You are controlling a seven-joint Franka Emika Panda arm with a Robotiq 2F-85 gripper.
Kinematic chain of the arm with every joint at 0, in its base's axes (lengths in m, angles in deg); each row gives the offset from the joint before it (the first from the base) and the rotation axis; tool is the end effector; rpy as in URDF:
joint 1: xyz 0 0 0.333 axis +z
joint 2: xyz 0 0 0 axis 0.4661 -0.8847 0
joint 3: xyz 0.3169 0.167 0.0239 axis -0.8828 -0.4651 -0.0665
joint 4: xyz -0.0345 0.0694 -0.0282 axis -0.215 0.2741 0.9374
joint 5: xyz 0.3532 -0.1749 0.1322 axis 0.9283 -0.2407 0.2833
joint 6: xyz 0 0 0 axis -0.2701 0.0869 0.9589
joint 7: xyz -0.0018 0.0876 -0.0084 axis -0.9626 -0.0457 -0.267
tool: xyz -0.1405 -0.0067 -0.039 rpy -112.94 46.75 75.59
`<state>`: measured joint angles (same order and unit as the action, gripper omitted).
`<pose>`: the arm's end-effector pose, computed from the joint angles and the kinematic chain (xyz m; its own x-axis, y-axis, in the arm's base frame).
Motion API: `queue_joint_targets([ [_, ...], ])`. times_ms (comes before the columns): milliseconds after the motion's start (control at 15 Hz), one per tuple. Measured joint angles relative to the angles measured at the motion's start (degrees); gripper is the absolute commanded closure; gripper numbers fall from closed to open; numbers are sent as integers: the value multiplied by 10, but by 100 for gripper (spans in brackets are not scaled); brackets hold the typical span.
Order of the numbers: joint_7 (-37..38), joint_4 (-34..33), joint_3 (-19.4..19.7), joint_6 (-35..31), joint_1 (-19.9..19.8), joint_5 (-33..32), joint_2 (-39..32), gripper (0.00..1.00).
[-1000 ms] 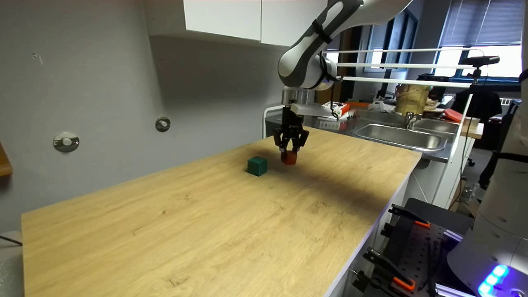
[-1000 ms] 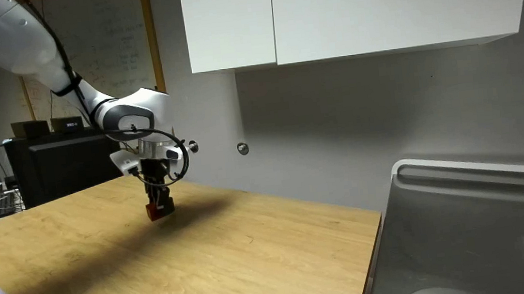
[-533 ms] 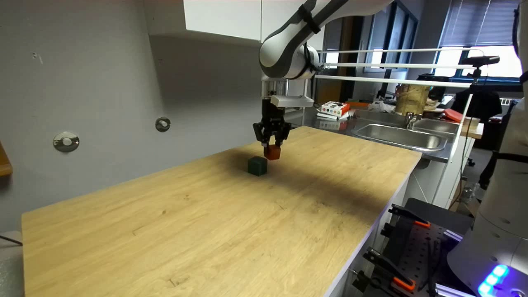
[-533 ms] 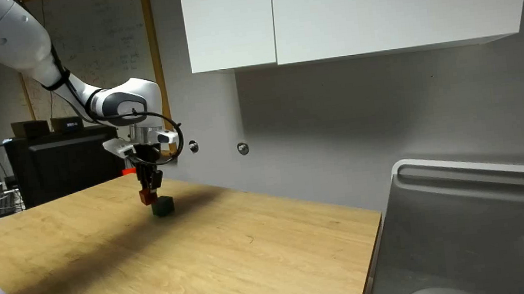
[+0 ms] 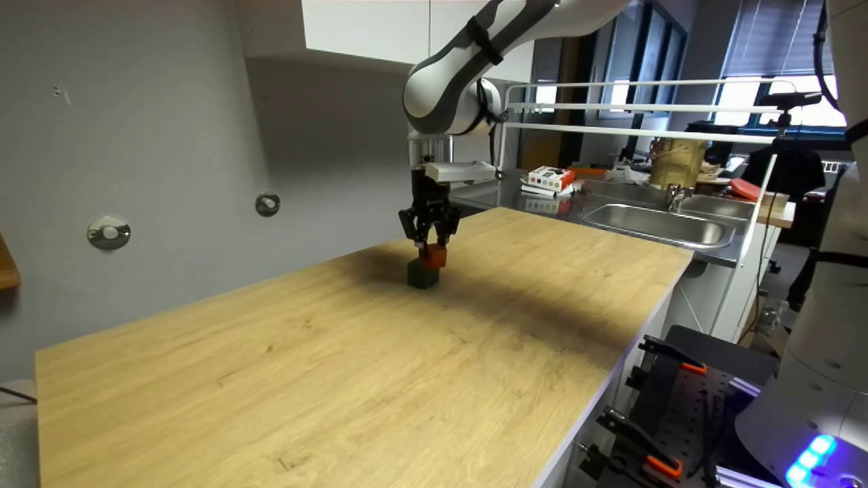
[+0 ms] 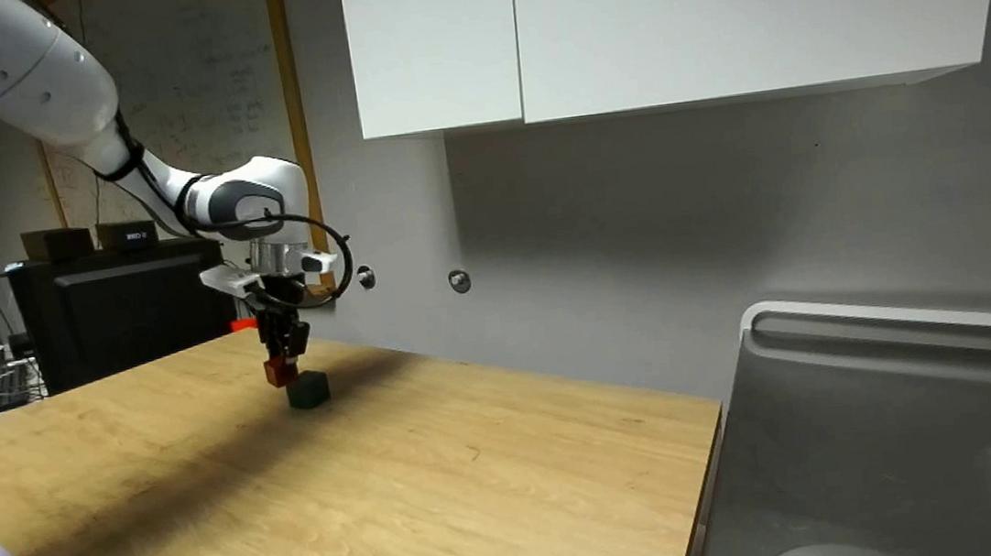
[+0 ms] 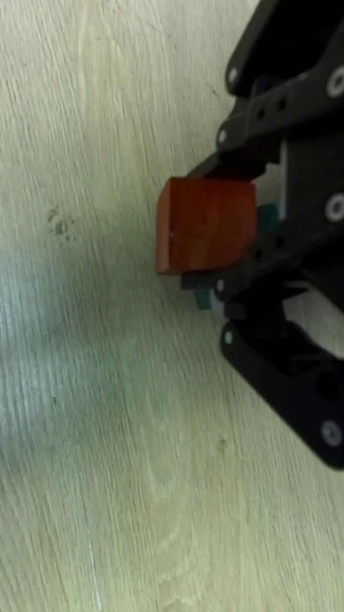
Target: Put the orange thing on top of the green one
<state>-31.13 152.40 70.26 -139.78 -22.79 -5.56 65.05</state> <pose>0.6382 0.0600 0.2834 0.9732 -0.1852 -0.1360 -0.1930 -0.9801 -0.0463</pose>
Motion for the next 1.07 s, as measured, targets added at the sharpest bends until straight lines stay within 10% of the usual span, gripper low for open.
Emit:
queue_joint_targets([
  [533,0,-66,0,32,0,-11,-46,82],
  [600,0,-71,0,33,0,-12,-49,32],
  [1067,0,-93,1,51,-1,-16,-64,0],
])
